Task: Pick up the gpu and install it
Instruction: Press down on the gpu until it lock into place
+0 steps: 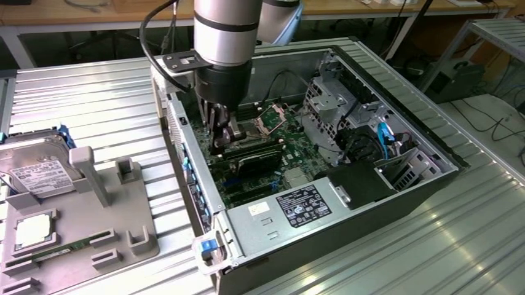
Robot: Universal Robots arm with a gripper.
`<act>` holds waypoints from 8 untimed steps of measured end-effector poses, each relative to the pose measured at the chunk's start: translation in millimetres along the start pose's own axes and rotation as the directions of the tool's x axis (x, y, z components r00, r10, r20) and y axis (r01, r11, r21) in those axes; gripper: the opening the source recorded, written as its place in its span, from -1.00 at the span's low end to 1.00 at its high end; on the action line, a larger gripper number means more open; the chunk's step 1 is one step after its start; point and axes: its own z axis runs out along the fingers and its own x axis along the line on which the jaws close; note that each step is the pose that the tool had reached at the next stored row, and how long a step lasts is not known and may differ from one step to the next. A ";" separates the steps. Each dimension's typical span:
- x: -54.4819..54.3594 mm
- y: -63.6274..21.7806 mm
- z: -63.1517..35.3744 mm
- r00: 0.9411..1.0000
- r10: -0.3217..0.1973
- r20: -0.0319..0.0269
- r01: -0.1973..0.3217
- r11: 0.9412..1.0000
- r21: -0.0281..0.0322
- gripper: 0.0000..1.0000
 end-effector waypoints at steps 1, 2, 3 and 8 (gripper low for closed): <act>0.1 0.0 -0.9 1.000 0.000 0.006 0.000 1.000 0.001 -0.79; 0.1 0.0 -0.9 1.000 -0.001 0.023 0.001 1.000 0.003 -0.79; 0.1 -0.1 -1.0 0.999 -0.002 0.040 0.002 1.000 0.004 -0.79; 0.6 -1.1 -3.2 0.996 -0.005 0.090 0.005 1.000 0.009 -0.79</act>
